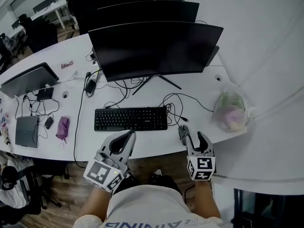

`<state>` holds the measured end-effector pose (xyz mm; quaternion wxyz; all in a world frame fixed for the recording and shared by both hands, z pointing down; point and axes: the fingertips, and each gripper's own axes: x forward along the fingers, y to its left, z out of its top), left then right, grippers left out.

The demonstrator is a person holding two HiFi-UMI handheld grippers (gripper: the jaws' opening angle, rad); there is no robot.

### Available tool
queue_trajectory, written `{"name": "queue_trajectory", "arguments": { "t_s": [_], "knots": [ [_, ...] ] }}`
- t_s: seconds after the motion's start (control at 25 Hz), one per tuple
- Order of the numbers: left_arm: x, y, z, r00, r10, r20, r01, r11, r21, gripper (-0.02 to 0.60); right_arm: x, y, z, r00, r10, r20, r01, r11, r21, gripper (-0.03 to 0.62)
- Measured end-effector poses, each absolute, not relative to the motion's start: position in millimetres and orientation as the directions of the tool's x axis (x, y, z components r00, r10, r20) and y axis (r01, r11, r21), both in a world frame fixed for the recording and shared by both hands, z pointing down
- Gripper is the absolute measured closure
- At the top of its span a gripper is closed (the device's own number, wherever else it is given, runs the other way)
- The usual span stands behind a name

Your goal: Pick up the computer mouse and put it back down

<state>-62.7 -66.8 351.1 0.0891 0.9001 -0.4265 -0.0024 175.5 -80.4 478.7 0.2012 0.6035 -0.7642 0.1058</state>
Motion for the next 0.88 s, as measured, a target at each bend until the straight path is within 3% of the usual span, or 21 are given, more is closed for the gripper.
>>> {"name": "queue_trajectory", "arguments": {
  "t_s": [0.44, 0.88],
  "knots": [
    [-74.6, -53.0, 333.4, 0.647, -0.762, 0.021, -0.756, -0.638, 0.148, 0.574, 159.6, -61.6, 399.6, -0.178, -0.948, 0.264, -0.968, 0.217, 0.126, 0.540],
    [-96.5, -38.4, 324.7, 0.644, -0.765, -0.003, -0.757, -0.638, 0.137, 0.574, 147.2, -40.2, 333.8, -0.182, -0.978, 0.102, -0.971, 0.195, 0.138, 0.574]
  ]
}}
